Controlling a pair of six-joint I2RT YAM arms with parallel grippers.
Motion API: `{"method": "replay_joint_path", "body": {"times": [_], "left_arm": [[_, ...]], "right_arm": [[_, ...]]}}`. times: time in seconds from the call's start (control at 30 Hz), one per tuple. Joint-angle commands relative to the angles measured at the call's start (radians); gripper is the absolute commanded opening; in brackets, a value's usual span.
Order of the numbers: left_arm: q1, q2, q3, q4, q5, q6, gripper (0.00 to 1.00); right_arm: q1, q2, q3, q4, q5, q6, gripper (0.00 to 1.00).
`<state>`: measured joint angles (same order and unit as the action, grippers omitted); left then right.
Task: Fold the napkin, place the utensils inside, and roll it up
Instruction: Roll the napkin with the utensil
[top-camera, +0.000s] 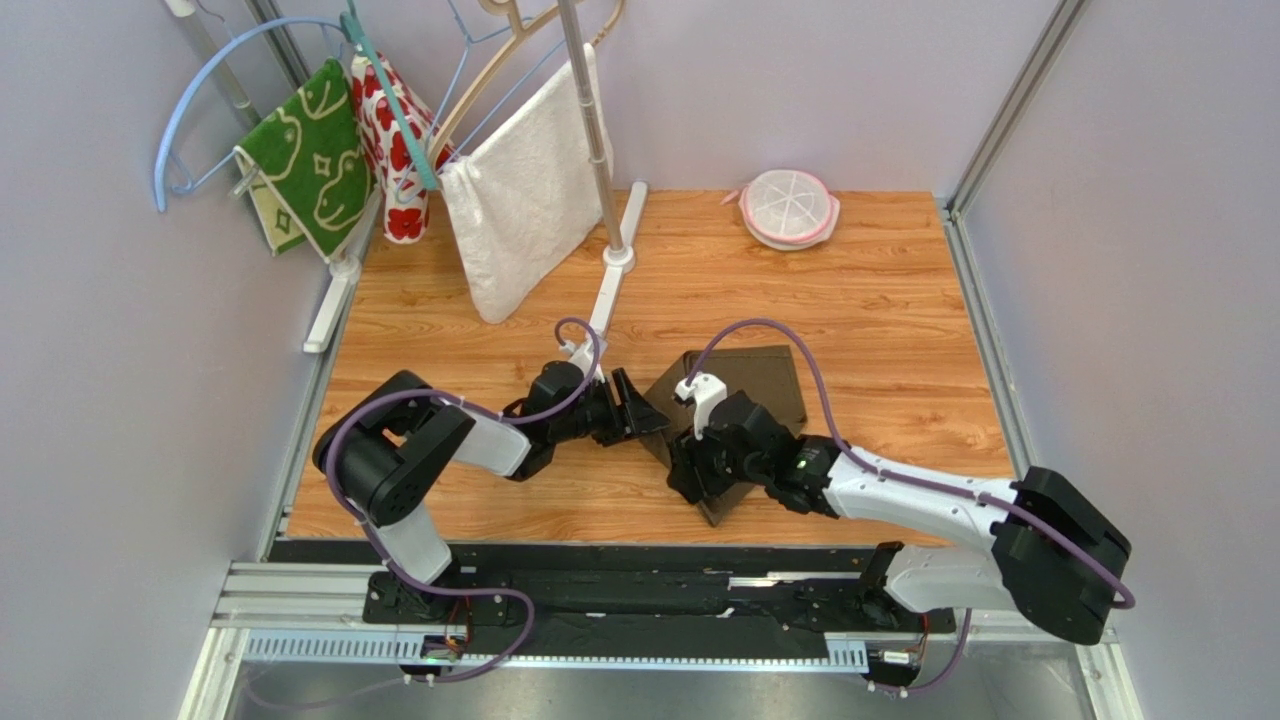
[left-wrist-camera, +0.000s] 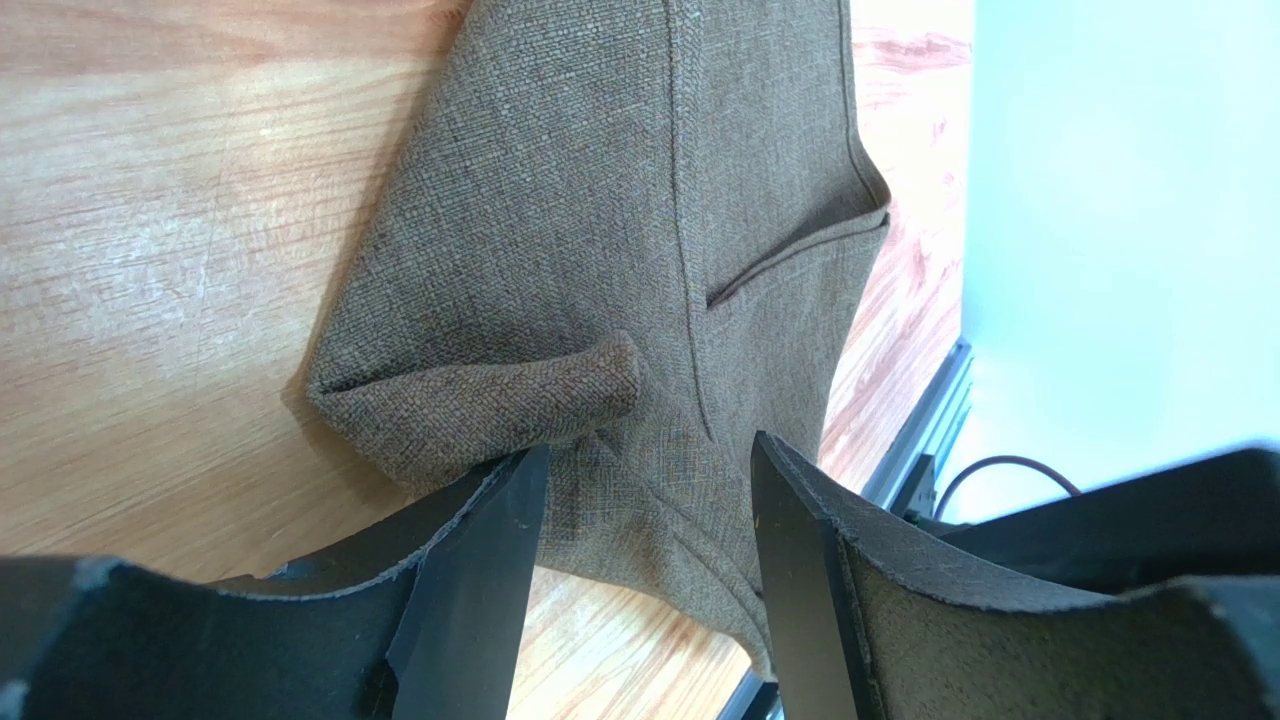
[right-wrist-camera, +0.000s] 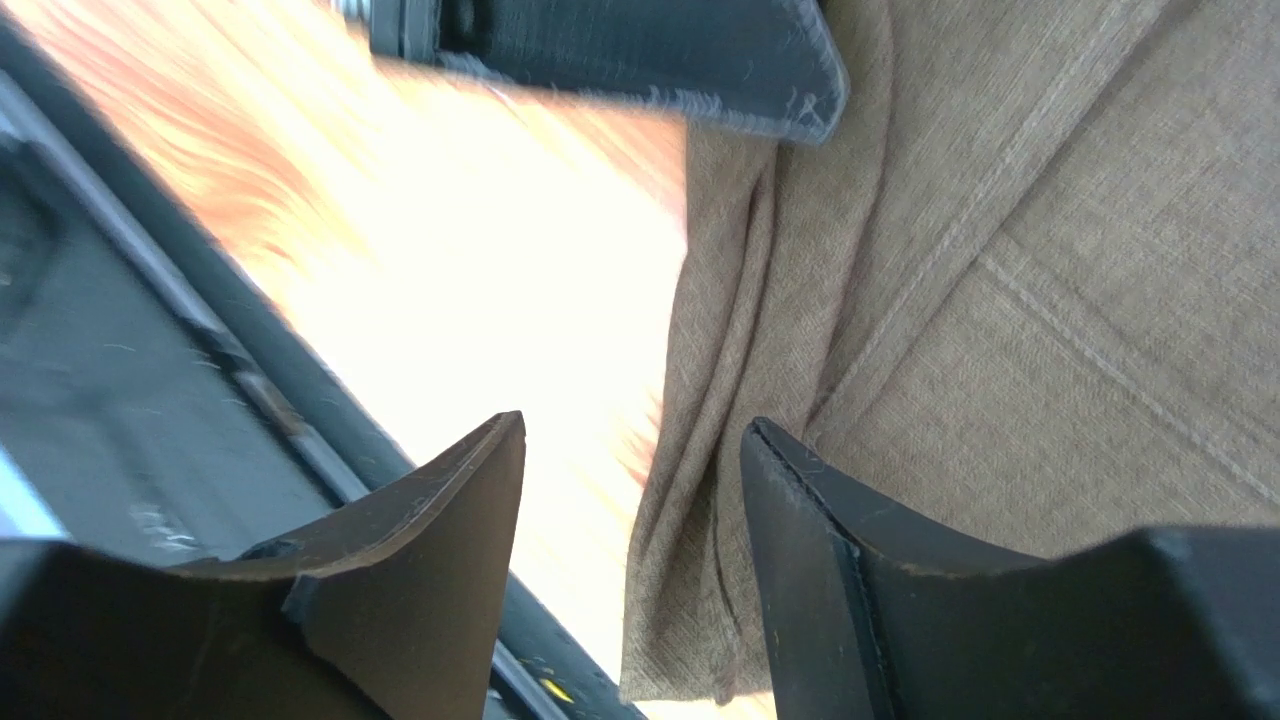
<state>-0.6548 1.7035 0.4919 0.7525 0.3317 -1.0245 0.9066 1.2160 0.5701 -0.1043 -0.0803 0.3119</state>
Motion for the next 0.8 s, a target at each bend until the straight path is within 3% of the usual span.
{"method": "replay_joint_path", "body": {"times": [0.0,0.23,0.33,0.43,0.47,0.57,0.63,0.77], "left_arm": [[-0.003,0.01,0.02,-0.079,-0.011,0.006,0.62],[-0.003,0.004,0.03,-0.11,-0.011,0.012,0.62],[-0.005,0.005,0.031,-0.113,-0.007,0.012,0.62],[-0.003,0.002,0.034,-0.12,-0.006,0.017,0.62],[-0.005,0.001,0.036,-0.125,-0.008,0.018,0.63],[-0.003,-0.033,0.034,-0.13,-0.005,0.029,0.65],[-0.003,-0.063,0.03,-0.136,-0.006,0.044,0.67],[-0.002,-0.197,0.03,-0.238,-0.025,0.095,0.7]], "right_arm": [[0.083,0.026,0.008,-0.069,0.295,-0.043,0.59],[0.192,0.128,0.042,-0.063,0.435,-0.065,0.57],[0.216,0.16,0.054,-0.058,0.457,-0.065,0.51],[0.235,0.18,0.066,-0.077,0.491,-0.051,0.33],[0.236,0.181,0.068,-0.084,0.488,-0.048,0.21],[0.235,0.159,0.056,-0.083,0.447,-0.034,0.06],[0.229,0.148,0.036,-0.074,0.372,-0.025,0.01],[0.189,0.122,-0.015,0.0,0.209,0.001,0.0]]}}
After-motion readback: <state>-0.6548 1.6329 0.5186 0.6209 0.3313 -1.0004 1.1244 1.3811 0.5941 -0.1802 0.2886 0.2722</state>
